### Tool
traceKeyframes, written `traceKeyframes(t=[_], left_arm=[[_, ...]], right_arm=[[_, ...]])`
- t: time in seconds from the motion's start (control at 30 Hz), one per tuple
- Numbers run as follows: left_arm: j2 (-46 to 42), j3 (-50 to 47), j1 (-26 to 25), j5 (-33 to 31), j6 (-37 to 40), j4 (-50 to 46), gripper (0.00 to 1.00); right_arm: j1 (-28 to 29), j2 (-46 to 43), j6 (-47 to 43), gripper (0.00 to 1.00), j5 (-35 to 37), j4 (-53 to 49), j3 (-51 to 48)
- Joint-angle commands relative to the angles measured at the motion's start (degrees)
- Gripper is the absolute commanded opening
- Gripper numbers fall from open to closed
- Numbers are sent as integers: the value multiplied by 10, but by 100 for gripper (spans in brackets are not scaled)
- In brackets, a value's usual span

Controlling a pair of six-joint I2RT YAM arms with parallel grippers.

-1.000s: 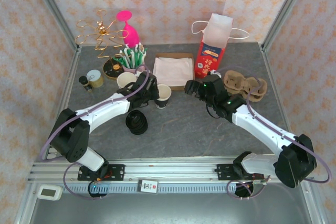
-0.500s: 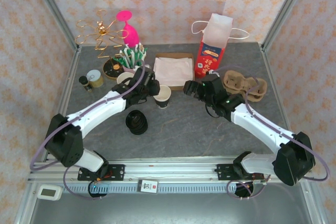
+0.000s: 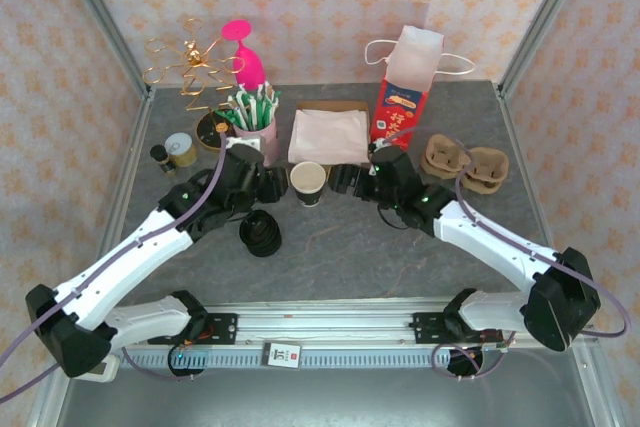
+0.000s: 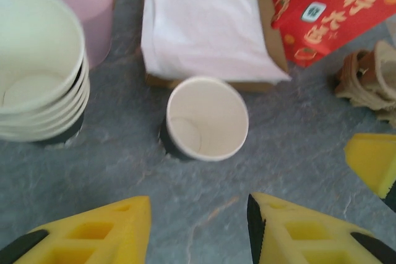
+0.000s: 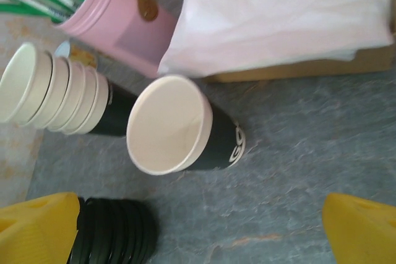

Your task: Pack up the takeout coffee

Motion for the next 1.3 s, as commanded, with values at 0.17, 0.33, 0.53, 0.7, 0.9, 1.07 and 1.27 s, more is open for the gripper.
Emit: traceKeyframes(t=[0.17, 0.33, 0.53, 0.7, 0.9, 1.07, 1.27], left_arm=[[-17, -71, -51, -30, -40, -84, 55], [7, -95, -60, -5, -21, -50, 57], [43, -110, -61, -17, -11, -44, 58], [59, -121, -61, -40, -14, -41, 54], [61, -128, -61, -40, -13, -27, 46], [49, -138, -61, -39, -15, -15, 39], [53, -136, -60, -50, -14, -23, 38]], right_arm=[[42, 9, 44, 100, -38, 108, -63], [45, 23, 58, 100, -36, 121, -71], [46, 26, 57, 100, -25, 116, -68], [46, 32, 58, 100, -24, 117, -65], [46, 41, 56, 100, -17, 109, -58], [46, 44, 54, 100, -14, 107, -57], [46, 43, 55, 100, -8, 103, -57]])
